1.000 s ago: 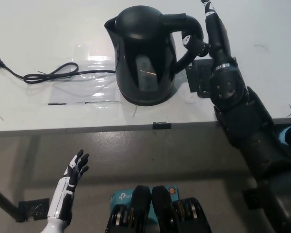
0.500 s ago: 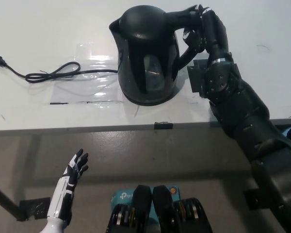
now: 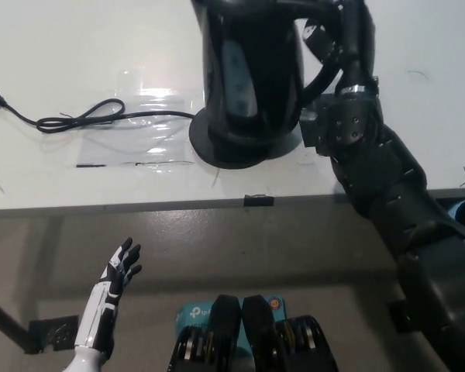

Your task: Use the right hand to grab the handle of the kettle from the base and place it on the right side

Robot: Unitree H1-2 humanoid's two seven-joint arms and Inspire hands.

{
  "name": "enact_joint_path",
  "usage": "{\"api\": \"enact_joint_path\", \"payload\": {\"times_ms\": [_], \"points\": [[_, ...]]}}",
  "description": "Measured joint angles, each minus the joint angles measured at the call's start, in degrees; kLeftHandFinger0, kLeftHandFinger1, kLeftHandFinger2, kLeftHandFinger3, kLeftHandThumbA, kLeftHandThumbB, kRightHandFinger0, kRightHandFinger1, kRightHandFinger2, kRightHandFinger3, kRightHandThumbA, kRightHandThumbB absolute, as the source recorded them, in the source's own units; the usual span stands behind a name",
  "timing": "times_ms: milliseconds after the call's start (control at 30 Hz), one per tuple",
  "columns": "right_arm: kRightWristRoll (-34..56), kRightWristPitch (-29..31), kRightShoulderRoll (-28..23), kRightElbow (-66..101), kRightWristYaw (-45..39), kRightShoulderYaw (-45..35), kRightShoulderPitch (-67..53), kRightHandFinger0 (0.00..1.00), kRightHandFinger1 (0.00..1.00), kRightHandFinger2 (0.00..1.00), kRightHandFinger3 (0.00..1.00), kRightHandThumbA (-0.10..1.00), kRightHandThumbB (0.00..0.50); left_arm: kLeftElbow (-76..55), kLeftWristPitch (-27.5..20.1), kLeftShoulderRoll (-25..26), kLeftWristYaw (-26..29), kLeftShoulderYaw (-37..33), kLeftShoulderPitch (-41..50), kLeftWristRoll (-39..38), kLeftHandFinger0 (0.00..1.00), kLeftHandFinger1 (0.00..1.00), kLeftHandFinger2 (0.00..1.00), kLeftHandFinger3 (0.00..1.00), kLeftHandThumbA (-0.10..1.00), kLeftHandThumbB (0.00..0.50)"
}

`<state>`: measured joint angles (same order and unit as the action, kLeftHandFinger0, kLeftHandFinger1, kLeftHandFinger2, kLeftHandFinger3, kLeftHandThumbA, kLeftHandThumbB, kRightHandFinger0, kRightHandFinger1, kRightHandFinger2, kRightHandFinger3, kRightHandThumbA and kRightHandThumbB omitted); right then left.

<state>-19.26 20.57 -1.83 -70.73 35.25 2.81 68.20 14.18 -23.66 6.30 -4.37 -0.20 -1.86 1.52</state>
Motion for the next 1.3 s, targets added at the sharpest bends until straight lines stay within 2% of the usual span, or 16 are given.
{"api": "enact_joint_path", "payload": {"times_ms": [33,233,467,733,800,933,967,1067,1100,1200,1300], "points": [[0.1,0.1,-0.1,0.7,0.5,-0.5,0.0,0.00,0.00,0.45,0.59,-0.10,0.048,0.0,0.0,0.0,0.0,0.0,0.0,0.0,0.99,1.00,1.00,1.00,1.00,0.500],[0.6,0.7,-1.7,4.9,3.5,-2.7,-0.1,0.00,0.01,0.50,0.64,-0.10,0.018,0.1,0.0,0.0,0.0,0.0,-0.1,0.0,0.98,1.00,1.00,1.00,1.00,0.500],[1.4,1.0,-6.6,6.3,4.3,-4.0,-1.1,0.00,0.01,0.50,0.62,-0.10,0.030,0.1,0.0,0.1,0.0,0.1,-0.1,0.0,0.98,1.00,1.00,1.00,1.00,0.500],[1.4,1.0,-13.2,2.8,5.9,-1.7,-3.6,0.00,0.00,0.44,0.47,-0.10,0.056,0.2,0.0,0.1,0.0,0.1,0.0,0.0,0.98,1.00,1.00,1.00,1.00,0.500],[1.5,1.0,-14.2,2.1,6.4,-0.8,-4.5,0.00,0.00,0.44,0.46,-0.10,0.071,0.3,0.0,0.1,0.0,0.1,-0.1,0.0,0.97,1.00,1.00,1.00,1.00,0.500],[1.4,1.0,-14.8,0.3,7.5,1.1,-6.0,0.00,0.00,0.38,0.39,-0.10,0.083,0.6,0.0,0.1,0.0,0.1,0.0,0.0,0.98,1.00,1.00,1.00,1.00,0.500],[1.5,1.0,-14.8,0.0,7.7,1.5,-6.4,0.00,0.00,0.38,0.39,-0.10,0.079,0.7,0.0,0.0,0.0,0.1,0.0,0.0,0.99,1.00,1.00,1.00,1.00,0.500],[1.5,1.1,-14.6,-0.5,8.0,2.5,-7.5,0.00,0.06,0.54,0.49,-0.10,0.074,0.8,-0.1,-0.1,0.0,0.1,0.0,0.0,0.97,1.00,1.00,1.00,1.00,0.500],[1.5,1.1,-14.5,-0.6,8.1,2.7,-7.8,0.00,0.08,0.56,0.51,-0.10,0.057,0.8,-0.1,-0.1,0.0,0.1,0.0,0.0,0.98,1.00,1.00,1.00,1.00,0.500],[1.8,1.6,-14.1,-1.4,8.5,3.1,-7.8,0.00,0.00,0.41,0.40,-0.10,0.049,0.8,-0.1,-0.1,0.0,0.1,0.0,0.0,0.98,1.00,1.00,1.00,1.00,0.500],[1.8,2.2,-13.5,-2.0,9.3,3.5,-7.8,0.00,0.00,0.40,0.38,-0.10,0.029,0.9,-0.1,-0.1,0.0,0.1,0.0,0.0,0.97,1.00,1.00,1.00,1.00,0.500]]}}
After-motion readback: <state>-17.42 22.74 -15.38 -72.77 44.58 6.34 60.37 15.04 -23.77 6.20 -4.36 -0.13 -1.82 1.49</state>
